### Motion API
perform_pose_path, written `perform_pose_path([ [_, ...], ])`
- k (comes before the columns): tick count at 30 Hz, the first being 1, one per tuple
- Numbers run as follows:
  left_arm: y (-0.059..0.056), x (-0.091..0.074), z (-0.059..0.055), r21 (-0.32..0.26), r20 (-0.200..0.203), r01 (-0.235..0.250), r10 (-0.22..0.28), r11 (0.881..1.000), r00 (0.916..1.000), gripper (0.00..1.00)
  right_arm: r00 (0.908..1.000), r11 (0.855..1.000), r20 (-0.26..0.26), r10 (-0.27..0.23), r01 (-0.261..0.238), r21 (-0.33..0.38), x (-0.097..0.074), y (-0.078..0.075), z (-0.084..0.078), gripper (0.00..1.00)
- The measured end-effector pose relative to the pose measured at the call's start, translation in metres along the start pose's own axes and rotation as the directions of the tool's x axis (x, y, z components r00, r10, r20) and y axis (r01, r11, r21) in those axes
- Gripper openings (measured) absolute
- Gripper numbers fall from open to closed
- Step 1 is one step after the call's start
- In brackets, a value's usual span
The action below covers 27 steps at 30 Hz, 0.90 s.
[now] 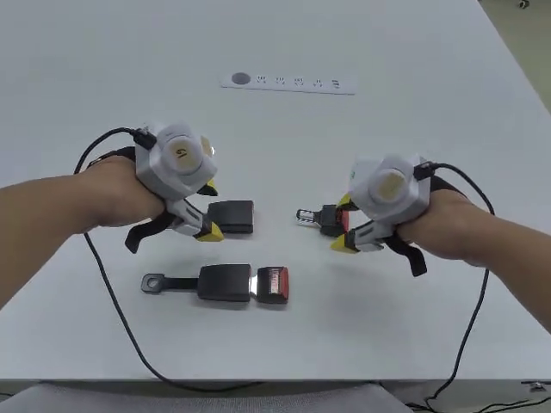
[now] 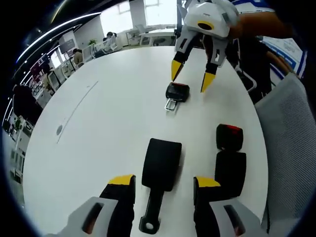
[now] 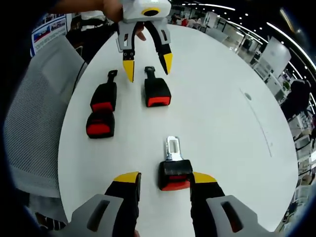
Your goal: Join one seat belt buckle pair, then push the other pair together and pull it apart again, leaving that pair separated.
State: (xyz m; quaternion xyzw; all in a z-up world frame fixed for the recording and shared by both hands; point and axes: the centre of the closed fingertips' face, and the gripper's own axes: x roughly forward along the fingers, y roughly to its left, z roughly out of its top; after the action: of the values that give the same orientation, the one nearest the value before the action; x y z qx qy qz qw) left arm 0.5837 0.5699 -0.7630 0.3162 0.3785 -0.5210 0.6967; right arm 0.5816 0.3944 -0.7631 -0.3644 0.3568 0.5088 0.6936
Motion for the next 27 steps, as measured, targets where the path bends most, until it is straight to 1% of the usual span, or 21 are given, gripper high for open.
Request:
perform_pose_path([
  [2,0.002,0.003,-0.003,0.004,-0.012,0.007,-0.007,1.0,0.9999,0.48,1.0,1.0,-0.006,-0.008,0.008,-0.01,0.001,-0.008,-0.001,0.37],
  [3,0.0,0.002,-0.001,0.004,-0.015,0.01,-0.01,1.0,0.9998,0.48,0.9999,1.0,-0.01,-0.008,0.008,-0.015,0.004,-0.011,-0.003,0.38],
  [4,0.001,0.004,-0.001,0.008,-0.021,0.012,-0.012,1.0,0.9997,0.48,0.9999,1.0,-0.014,-0.006,0.005,-0.02,0.007,-0.015,-0.005,0.38],
  [5,0.005,0.006,-0.002,0.017,-0.025,0.009,-0.009,1.0,0.9996,0.48,0.9999,1.0,-0.015,-0.001,0.001,-0.021,0.006,-0.015,-0.004,0.38],
  [7,0.005,0.009,0.0,0.027,-0.028,0.02,-0.019,0.999,0.9994,0.48,0.9997,0.999,-0.017,0.017,-0.017,-0.03,0.009,-0.013,-0.004,0.37],
  [8,0.005,0.012,0.002,0.037,-0.028,0.028,-0.027,0.999,0.9992,0.48,0.9986,0.998,-0.027,0.046,-0.047,-0.036,0.013,-0.009,-0.006,0.38],
  [12,0.006,0.024,0.0,0.062,-0.044,0.049,-0.047,0.997,0.9979,0.45,0.9954,0.996,-0.058,0.076,-0.079,-0.044,0.022,-0.006,-0.014,0.37],
  [13,0.006,0.027,-0.001,0.068,-0.047,0.056,-0.053,0.996,0.9975,0.45,0.9945,0.995,-0.063,0.084,-0.087,-0.038,0.027,-0.007,-0.018,0.37],
  [14,0.006,0.027,-0.001,0.07,-0.047,0.059,-0.056,0.996,0.9973,0.44,0.9936,0.995,-0.063,0.094,-0.096,-0.029,0.028,-0.007,-0.019,0.36],
  [15,0.006,0.027,-0.001,0.07,-0.051,0.06,-0.056,0.996,0.9971,0.43,0.9928,0.993,-0.042,0.112,-0.113,-0.017,0.028,-0.005,-0.016,0.36],
  [16,0.007,0.03,-0.002,0.069,-0.053,0.058,-0.054,0.996,0.9971,0.42,0.9934,0.994,-0.041,0.108,-0.108,-0.002,0.028,-0.007,-0.016,0.34],
  [18,0.006,0.033,-0.007,0.072,-0.059,0.073,-0.069,0.995,0.9959,0.4,0.9921,0.993,-0.032,0.121,-0.121,0.007,0.027,-0.007,-0.018,0.33],
  [19,0.005,0.034,-0.004,0.055,-0.039,0.095,-0.093,0.994,0.9949,0.37,0.9913,0.992,-0.026,0.129,-0.128,0.018,0.031,-0.01,-0.02,0.33],
  [20,0.007,0.033,-0.007,0.053,-0.053,0.09,-0.087,0.995,0.9948,0.35,0.9905,0.991,-0.021,0.136,-0.136,0.021,0.032,-0.01,-0.02,0.33],
  [22,0.003,0.032,-0.005,0.059,-0.049,0.097,-0.095,0.993,0.9943,0.35,0.9888,0.989,-0.014,0.149,-0.149,0.024,0.027,-0.006,-0.016,0.33],
  [24,0.001,0.032,-0.004,0.063,-0.052,0.1,-0.097,0.993,0.9939,0.34,0.9869,0.987,-0.013,0.161,-0.161,-0.005,0.03,-0.007,-0.017,0.33],
  [27,0.0,0.033,-0.005,0.07,-0.07,0.105,-0.1,0.992,0.9925,0.34,0.9853,0.985,-0.018,0.17,-0.17,-0.025,0.029,-0.006,-0.02,0.32],
])
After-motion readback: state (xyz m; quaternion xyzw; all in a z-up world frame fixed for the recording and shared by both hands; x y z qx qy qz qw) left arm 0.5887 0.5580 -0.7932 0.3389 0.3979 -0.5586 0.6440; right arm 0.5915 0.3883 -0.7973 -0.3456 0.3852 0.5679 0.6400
